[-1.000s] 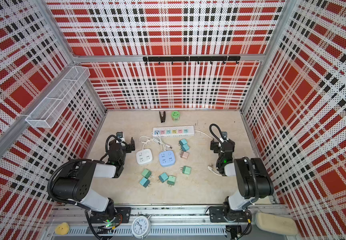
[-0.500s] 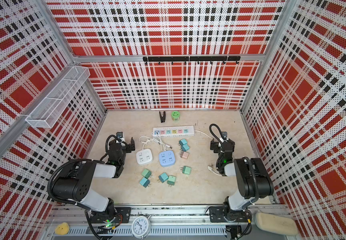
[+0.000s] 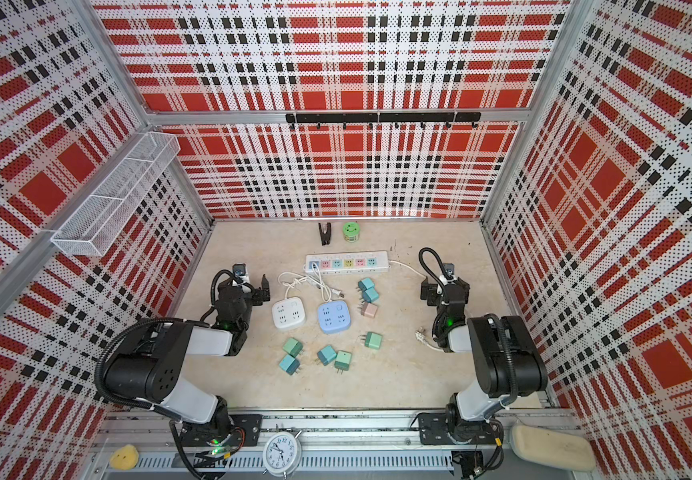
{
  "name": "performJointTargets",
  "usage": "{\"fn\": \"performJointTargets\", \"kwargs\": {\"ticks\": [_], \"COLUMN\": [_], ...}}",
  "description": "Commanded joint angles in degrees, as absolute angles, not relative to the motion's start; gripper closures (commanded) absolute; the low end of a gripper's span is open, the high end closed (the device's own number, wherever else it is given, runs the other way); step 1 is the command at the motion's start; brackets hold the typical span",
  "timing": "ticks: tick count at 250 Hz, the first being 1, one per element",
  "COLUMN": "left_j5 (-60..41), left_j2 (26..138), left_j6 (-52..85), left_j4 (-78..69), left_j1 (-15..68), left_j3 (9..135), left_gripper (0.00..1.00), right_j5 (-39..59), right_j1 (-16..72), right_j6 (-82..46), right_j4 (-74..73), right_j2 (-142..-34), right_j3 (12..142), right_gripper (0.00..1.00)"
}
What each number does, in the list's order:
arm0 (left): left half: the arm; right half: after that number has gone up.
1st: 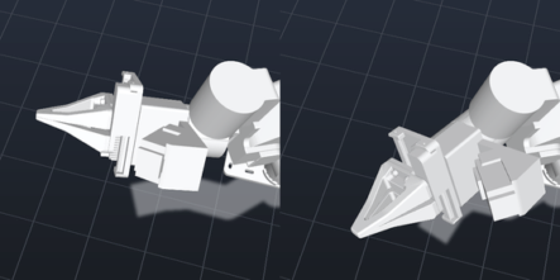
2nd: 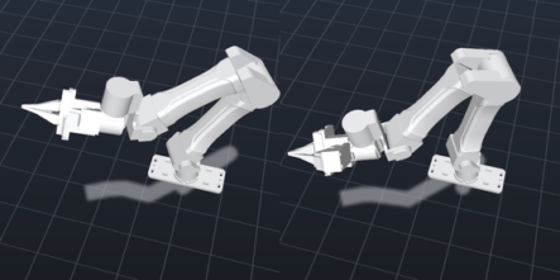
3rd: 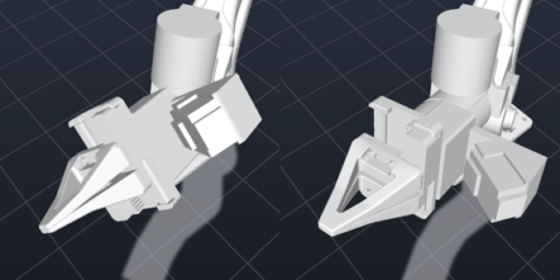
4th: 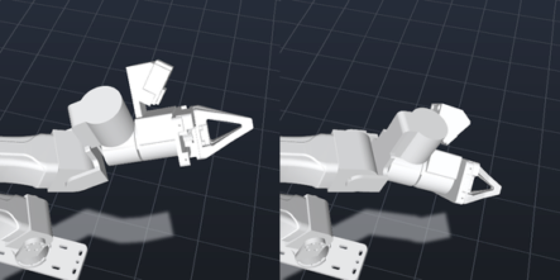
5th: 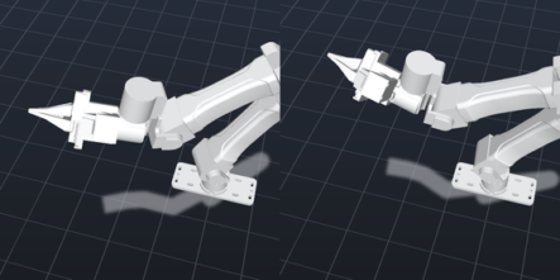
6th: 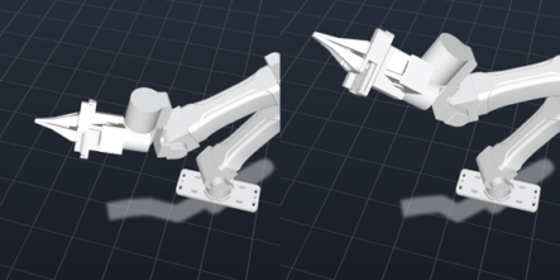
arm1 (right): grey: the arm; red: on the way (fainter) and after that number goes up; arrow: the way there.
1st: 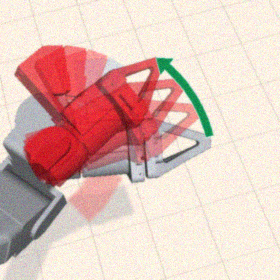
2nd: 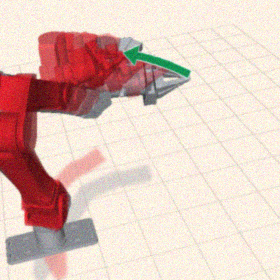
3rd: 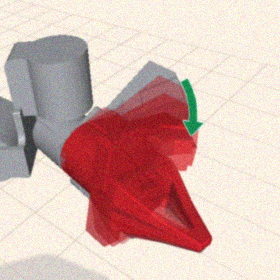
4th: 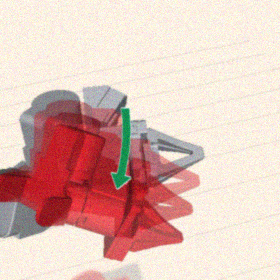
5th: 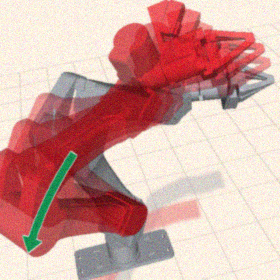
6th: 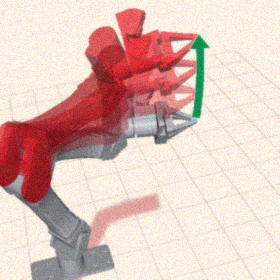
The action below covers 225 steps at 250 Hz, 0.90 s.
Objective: Insert the plug
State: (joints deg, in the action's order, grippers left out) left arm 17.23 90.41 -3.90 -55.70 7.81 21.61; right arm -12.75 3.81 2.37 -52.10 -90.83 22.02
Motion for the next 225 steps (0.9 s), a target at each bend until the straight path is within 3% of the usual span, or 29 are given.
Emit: {"fn": "performJointTargets", "kwargs": {"ticks": [1,20,57,94,112,130,174,201,225], "left_j5": [18.38,25.42,24.61,24.87,35.89,39.46,32.12,24.21,13.3], "left_j2": [90.63,89.74,89.22,88.48,81.38,74.1,64.71,59.49,57.63], "left_j6": [-3.7,-3.55,-3.95,-4.56,-7.56,-10.08,-1.07,12.26,13.16], "left_j4": [-57.68,-59.14,-60.72,-61.41,-58.17,-53.65,-36.4,-12.39,3.86], "left_j1": [8.08,9.82,9.86,10.14,15.14,20.49,22.72,22.31,21.7], "left_j3": [21.36,20.56,19.53,19.13,18.54,17.61,22.24,31.96,41.54], "left_gripper": [0.01,0.01,0.01,0.01,0.01,0.01,0.01,0.01,0.01], "right_j5": [-18.33,-22.95,-30.21,-32.66,-31.0,-28.32,-25.97,-22.54,-13.76], "right_j1": [5.97,8.54,10.45,10.55,10.55,10.54,10.37,10.37,10.2], "right_j6": [4.21,5.87,6.06,0.65,-3.72,-7.13,-24.4,-28.18,-26.92], "right_j4": [-54.07,-53.72,-53.66,-36.95,-29.14,-23.52,-1.07,3.07,-1.71], "right_j2": [-87.28,-84.0,-81.85,-76.03,-73.69,-72.48,-71.59,-68.4,-62.56], "right_j3": [21.33,20.17,19.72,24.7,27.87,31.13,43.7,45.82,42.54], "right_gripper": [0.0,0.0,0.0,0.0,0.0,0.0,0.0,0.0,0.0]}}
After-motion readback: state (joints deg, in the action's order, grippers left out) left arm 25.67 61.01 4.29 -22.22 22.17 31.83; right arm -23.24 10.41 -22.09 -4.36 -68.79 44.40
